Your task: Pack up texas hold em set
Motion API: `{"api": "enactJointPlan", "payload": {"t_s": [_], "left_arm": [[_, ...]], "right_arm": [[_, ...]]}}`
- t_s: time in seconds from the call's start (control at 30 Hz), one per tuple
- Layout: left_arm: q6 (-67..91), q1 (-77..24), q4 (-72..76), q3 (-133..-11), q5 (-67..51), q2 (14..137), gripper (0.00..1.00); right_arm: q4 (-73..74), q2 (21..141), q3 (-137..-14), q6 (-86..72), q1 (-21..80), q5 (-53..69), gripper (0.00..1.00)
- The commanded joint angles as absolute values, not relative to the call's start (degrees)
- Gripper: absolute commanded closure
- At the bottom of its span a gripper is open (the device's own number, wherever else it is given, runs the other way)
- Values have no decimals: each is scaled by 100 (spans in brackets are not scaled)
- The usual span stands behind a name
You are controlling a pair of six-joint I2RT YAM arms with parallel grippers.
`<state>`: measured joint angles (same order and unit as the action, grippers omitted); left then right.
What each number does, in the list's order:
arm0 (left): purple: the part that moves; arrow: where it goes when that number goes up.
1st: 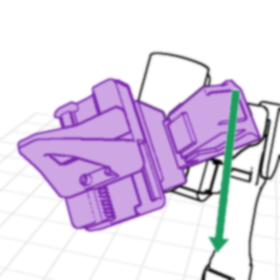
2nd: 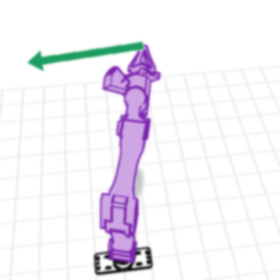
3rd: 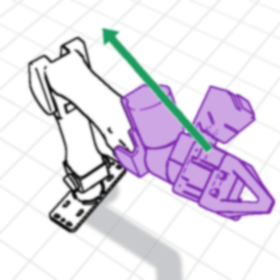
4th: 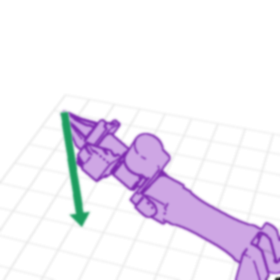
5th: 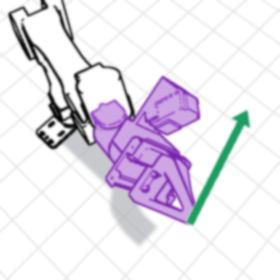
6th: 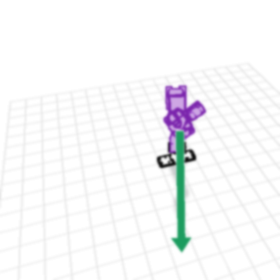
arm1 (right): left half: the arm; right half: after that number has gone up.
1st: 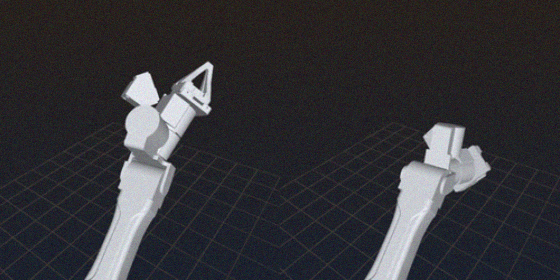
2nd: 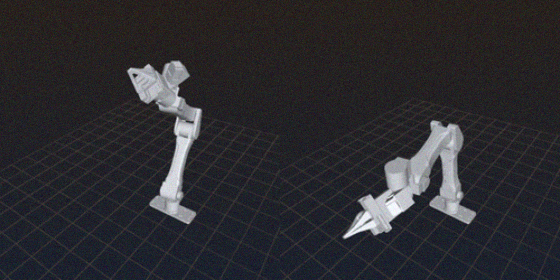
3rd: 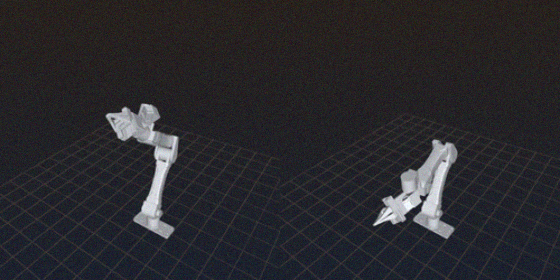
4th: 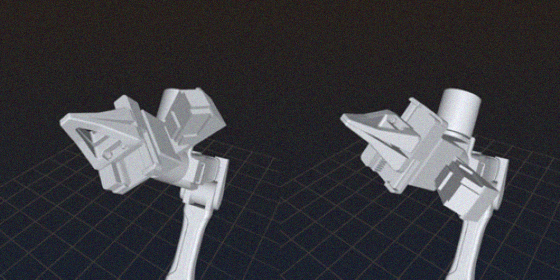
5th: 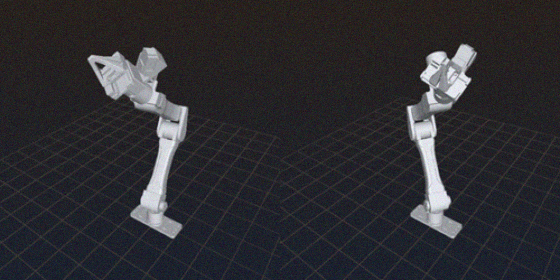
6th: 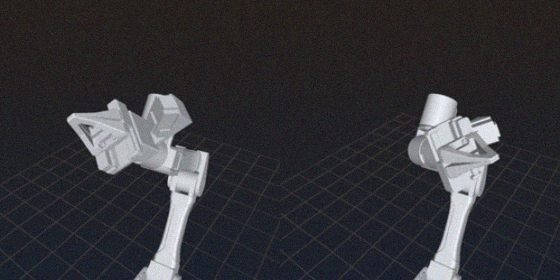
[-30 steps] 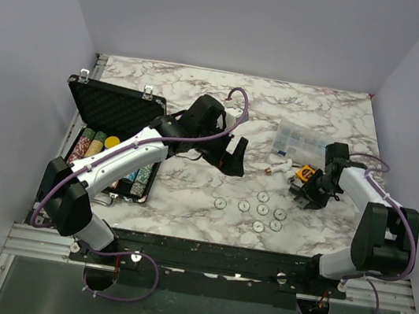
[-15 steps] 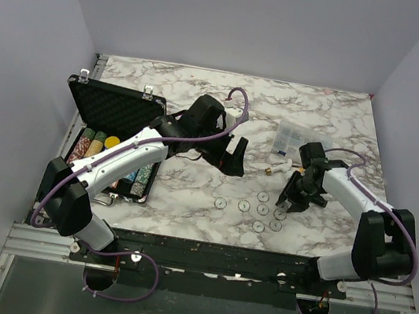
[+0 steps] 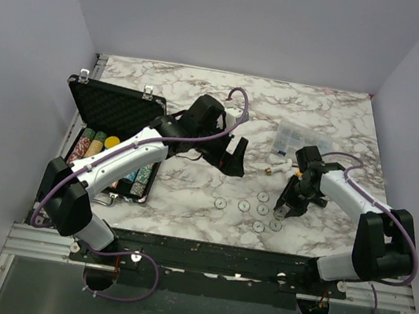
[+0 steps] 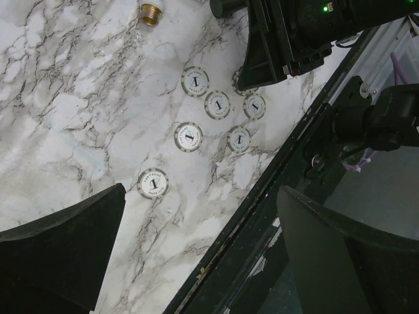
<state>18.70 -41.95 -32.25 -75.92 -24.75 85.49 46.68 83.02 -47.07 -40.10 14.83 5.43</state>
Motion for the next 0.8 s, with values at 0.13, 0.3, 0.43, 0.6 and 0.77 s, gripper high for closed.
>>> {"api": "enactJointPlan", "payload": {"t_s": [0.13, 0.3, 0.43, 0.6, 0.77], "left_arm": [[1890, -4175, -3104, -7510, -2644, 8425, 1], [1890, -4175, -3102, -7506, -2637, 8405, 2], [1890, -4175, -3097, -7505, -2629, 8396, 1], [1890, -4180, -3103, -7506, -2630, 8385, 1], [1890, -4179, -3099, -7506, -2642, 8379, 2]], "right_arm": [[4693, 8352, -4579, -4089, 1590, 492, 65], [4623, 8429, -4555, -4115, 1595, 451, 65], [4603, 8411, -4571, -4122, 1599, 392, 63], [4624, 8376, -4559, -4134, 1600, 281, 61], [4516, 8388, -4564, -4160, 1599, 305, 57]]}}
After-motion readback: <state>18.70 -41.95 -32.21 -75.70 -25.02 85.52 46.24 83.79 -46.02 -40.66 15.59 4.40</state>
